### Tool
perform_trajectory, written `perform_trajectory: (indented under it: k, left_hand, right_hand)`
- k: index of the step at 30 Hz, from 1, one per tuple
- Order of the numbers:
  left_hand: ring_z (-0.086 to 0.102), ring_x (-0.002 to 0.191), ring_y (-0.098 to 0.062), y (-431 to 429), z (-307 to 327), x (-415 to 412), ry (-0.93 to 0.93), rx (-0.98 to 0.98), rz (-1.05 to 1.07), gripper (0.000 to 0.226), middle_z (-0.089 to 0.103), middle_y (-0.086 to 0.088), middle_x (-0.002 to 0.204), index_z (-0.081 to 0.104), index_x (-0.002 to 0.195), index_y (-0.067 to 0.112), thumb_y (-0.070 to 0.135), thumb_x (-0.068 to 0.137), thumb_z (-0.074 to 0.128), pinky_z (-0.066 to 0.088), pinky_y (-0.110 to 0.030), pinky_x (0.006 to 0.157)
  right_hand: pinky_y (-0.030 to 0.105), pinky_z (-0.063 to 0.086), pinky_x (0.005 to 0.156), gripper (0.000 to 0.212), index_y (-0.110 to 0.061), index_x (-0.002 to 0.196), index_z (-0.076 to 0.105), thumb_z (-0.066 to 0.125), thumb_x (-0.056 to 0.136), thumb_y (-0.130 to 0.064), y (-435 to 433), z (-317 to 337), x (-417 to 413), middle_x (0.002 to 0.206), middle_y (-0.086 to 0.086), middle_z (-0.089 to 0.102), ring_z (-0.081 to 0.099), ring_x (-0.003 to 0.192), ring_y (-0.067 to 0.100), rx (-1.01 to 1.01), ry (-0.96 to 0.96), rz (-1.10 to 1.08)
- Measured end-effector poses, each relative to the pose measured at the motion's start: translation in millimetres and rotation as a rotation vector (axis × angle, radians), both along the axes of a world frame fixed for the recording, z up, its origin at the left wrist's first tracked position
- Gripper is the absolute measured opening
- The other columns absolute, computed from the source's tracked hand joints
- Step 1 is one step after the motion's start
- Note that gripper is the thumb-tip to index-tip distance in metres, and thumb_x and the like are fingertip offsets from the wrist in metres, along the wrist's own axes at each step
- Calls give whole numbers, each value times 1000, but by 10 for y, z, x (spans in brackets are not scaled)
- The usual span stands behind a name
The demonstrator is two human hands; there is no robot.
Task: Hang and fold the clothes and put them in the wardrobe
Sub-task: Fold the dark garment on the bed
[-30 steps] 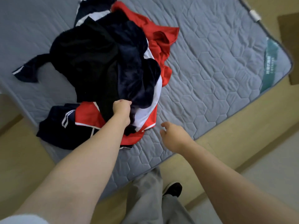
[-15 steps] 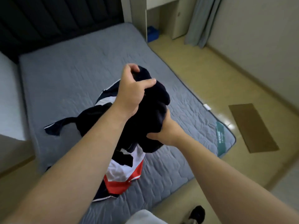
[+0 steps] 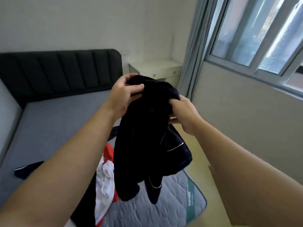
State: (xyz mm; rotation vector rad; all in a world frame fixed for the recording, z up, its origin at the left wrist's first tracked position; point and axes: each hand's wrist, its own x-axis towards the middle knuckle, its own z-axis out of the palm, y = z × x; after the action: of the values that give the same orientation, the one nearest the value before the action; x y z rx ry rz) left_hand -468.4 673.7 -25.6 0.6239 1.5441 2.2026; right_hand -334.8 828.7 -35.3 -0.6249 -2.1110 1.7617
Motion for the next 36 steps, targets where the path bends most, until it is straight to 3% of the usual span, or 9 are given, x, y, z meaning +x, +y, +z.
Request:
perform_trajectory:
  k: [4,7,10,18,22,25,29,33,36]
  left_hand:
    - [62,123,-15,348,44,101,146,-233,-247,78,50,-1,147,41,150,29,13,82,78,53,-32,95]
    - [59,127,-12,658,-23,168,320,-265,-406,90,56,6,143,39,148,33,25,72,88,53,-30,98]
    - [62,117,-1,1065,-61,218,544,-379,-265,81,65,21,126,45,141,35,44,72,87,54,-31,99]
    - [63,114,-12,2005,-137,-238,493,-307,-31,68,64,10,123,44,134,29,45,78,79,55,-37,95]
    - [63,113,-15,2436,-88,-419,483,-278,111,44,67,7,120,54,131,24,34,91,71,53,-41,98]
    - [66,107,-13,2737,58,-500,450,-227,195,30,70,9,112,61,119,24,38,93,68,55,-43,97]
    - [68,104,-18,3003,227,-608,569,-329,206,38,73,5,108,67,116,22,47,88,72,56,-42,92]
    - [63,93,-15,2859,389,-893,660,-556,462,59,67,6,99,65,111,15,60,76,79,45,-24,75]
    - [56,91,-23,2638,448,-1062,723,-911,716,77,58,-5,103,53,105,8,68,66,80,41,-32,74]
  right_hand:
    - [53,62,74,28,-16,106,67,50,89,-30,415,542,-132,99,10,74,73,91,33,61,105,-106]
    - [38,57,64,32,-5,97,64,52,85,-32,712,733,-247,77,3,64,69,76,27,238,118,-191]
    - [32,52,60,26,-7,88,66,60,80,-32,956,747,-370,71,0,66,66,68,19,298,129,-185]
    - [30,54,68,14,-15,85,72,72,71,-18,1756,711,-591,85,0,74,71,80,16,5,193,54]
    - [29,55,76,67,-24,121,64,65,58,0,2224,380,-593,112,1,72,70,98,17,-155,235,68]
    - [35,58,75,77,-33,129,54,81,59,-19,2423,-37,-592,115,-3,70,71,99,17,36,-99,67]
    - [34,59,72,14,-28,98,69,67,90,-39,2673,-344,-726,90,-2,76,73,80,18,204,-199,54]
    - [42,55,74,32,-15,103,64,64,91,-45,3061,-182,-905,92,7,71,68,84,28,440,-169,-79]
    - [38,49,75,52,-14,116,41,77,82,-29,3337,88,-1030,107,6,59,59,94,26,665,-329,105]
